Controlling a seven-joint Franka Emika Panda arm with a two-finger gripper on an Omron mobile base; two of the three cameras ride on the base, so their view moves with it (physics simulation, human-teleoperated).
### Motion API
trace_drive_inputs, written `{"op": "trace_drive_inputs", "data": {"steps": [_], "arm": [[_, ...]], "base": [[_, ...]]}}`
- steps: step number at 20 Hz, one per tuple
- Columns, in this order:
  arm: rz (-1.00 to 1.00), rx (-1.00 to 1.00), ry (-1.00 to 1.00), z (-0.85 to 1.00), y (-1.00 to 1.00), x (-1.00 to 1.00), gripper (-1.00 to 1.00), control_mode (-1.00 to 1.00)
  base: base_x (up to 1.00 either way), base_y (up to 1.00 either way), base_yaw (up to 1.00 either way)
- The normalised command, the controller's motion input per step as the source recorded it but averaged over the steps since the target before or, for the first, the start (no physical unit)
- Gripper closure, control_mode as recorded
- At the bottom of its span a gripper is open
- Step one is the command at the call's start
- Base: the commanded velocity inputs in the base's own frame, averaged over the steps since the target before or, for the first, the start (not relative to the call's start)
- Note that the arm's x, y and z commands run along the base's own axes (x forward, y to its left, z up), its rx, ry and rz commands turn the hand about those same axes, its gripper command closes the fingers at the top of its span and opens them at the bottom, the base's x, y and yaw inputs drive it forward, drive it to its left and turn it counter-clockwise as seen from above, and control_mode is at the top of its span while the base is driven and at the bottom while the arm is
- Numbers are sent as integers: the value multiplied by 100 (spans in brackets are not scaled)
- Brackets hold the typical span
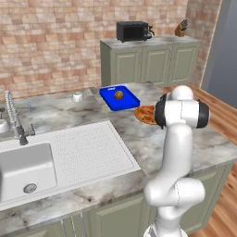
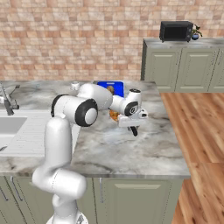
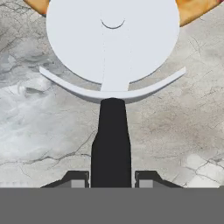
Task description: Take the pizza cutter from the drawer on the left and place it on the dining counter for cutting.
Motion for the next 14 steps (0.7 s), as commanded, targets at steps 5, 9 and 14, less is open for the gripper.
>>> {"op": "trace_drive_inputs", "data": {"steps": [5,9,14], "arm": [[0,0,0,-36,0,53,100,-100],[0,0,0,-30,0,9,100,-100],[0,0,0,-13,0,0,-100,-100]], "base": [[0,0,0],[0,0,0],[0,0,0]]}}
